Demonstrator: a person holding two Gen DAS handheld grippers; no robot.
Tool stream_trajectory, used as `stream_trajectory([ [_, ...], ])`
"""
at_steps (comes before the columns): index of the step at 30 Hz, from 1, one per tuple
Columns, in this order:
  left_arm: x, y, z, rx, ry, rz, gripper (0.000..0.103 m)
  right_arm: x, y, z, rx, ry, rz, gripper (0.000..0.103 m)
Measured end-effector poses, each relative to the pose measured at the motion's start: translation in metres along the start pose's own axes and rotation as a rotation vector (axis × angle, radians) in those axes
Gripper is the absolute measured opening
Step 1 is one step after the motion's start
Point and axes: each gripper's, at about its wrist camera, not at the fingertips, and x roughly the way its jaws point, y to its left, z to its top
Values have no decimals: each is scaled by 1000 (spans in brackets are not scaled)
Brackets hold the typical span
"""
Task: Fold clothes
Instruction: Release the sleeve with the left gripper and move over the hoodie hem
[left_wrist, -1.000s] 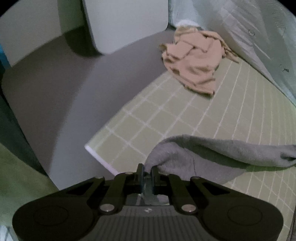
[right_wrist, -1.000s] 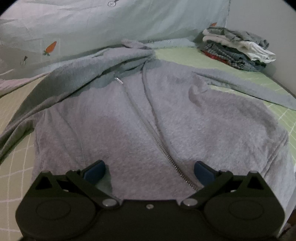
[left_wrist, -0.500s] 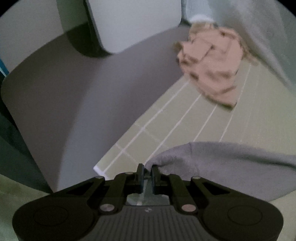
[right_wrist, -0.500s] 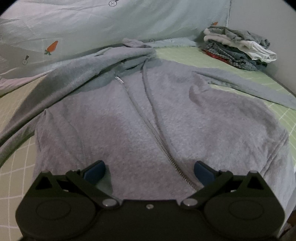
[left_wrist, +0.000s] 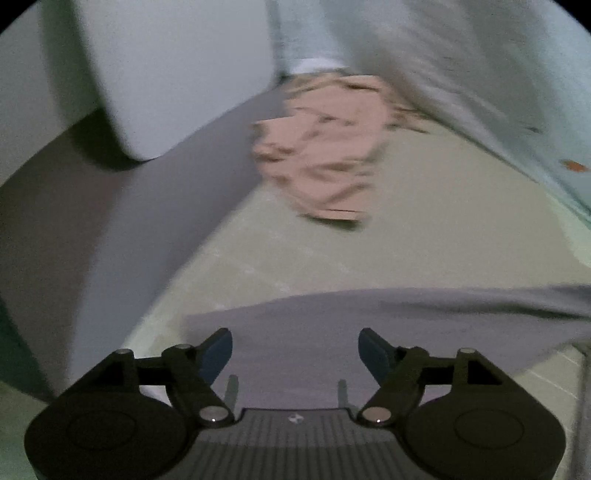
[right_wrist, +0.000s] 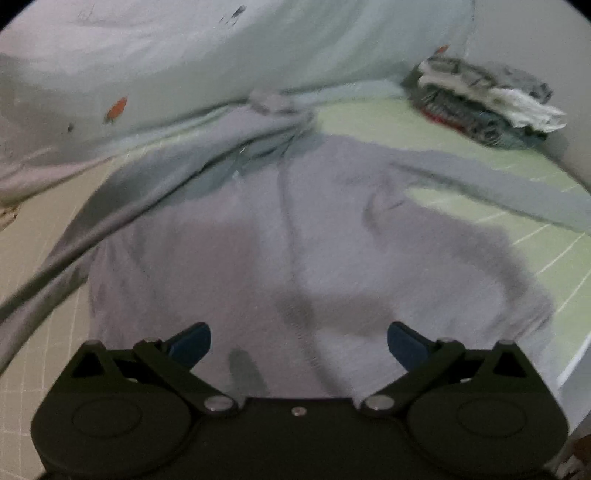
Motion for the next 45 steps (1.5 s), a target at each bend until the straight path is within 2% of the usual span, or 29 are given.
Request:
stream_trajectory([
  [5,-12,-62,-20,110,11,-134,76,-13,-55,13,12,-46,-65,103],
  [10,-18,-130,-59,193,81,-274,75,-15,-116,23,23,-41,-109,103],
  [12,-19,-153,-77,214,113,-309,70,-15,-141,23,49,-24,-107,101],
  [13,-20,-164,-85,225,129,-326,62,-14,-151,23,65,-13,-96,100],
  [16,-22,-199,-112,256,177,-377,51,-6,-168,24,59,23,-16,88],
  [20,-24,-244,-147,293,237,-441,50,5,-183,25,19,72,117,76],
  [22,-22,-262,-158,274,231,-433,50,13,-185,26,-19,108,185,62],
  [23,-21,-270,-162,264,225,-428,50,19,-183,28,-57,133,214,40],
  [24,-21,-277,-165,253,218,-428,48,20,-183,29,-88,135,232,33],
  [25,-21,-286,-168,241,211,-421,34,22,-183,31,-116,136,251,28],
  [26,-22,-294,-171,230,200,-409,25,19,-186,34,-122,118,287,17],
  [27,-26,-301,-174,224,178,-387,3,17,-190,38,-124,99,320,16],
  [29,-33,-310,-177,197,132,-374,1,9,-205,46,-63,56,343,16],
  [32,-44,-318,-179,153,87,-380,0,16,-229,52,12,50,283,18],
  [34,-48,-318,-182,157,82,-348,3,27,-234,49,-3,102,184,31],
  [35,-50,-318,-184,163,83,-328,3,32,-237,47,-10,125,139,42],
  [36,-52,-317,-186,170,83,-308,3,31,-237,43,-14,123,132,51],
  [38,-56,-310,-189,182,92,-286,3,29,-238,37,-20,120,119,56],
  [42,-60,-304,-203,219,134,-292,3,35,-244,25,0,152,131,59],
  [45,-65,-314,-216,268,138,-315,3,38,-244,25,-21,140,130,62],
])
